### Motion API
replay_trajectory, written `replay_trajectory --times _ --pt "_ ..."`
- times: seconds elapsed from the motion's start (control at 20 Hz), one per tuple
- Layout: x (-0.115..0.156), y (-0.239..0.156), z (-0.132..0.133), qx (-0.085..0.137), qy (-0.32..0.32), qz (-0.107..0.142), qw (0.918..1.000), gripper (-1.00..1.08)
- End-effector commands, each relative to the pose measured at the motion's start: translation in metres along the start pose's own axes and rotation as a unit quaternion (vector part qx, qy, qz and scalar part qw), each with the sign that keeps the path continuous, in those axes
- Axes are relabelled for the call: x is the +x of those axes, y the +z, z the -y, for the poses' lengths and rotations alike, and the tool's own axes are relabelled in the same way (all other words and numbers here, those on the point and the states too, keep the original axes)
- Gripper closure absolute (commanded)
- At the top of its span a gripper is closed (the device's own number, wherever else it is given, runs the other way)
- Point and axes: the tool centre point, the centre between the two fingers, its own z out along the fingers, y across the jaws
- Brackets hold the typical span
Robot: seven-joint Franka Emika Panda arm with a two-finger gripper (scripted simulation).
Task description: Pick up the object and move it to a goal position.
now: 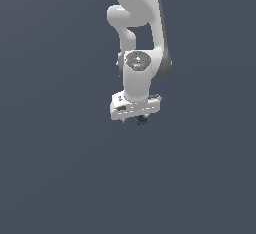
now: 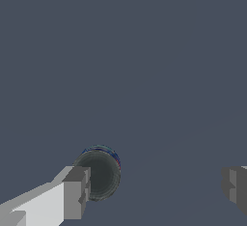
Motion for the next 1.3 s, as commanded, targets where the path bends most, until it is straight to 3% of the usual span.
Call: replay_trajectory --times 0.0,0.65,0.95,1.25 --pt "-0.007 0.010 0.008 -0.002 -0.039 0.001 0.9992 -0.92" --pt "-0.043 0.053 0.049 -0.003 -0.225 0.004 0.9743 -0.92" --pt "-0.050 0.060 0.057 -0.002 -0.259 0.004 0.9659 -0.92" --pt "-0.051 0.061 0.058 -0.002 -0.260 0.004 0.9655 -0.92"
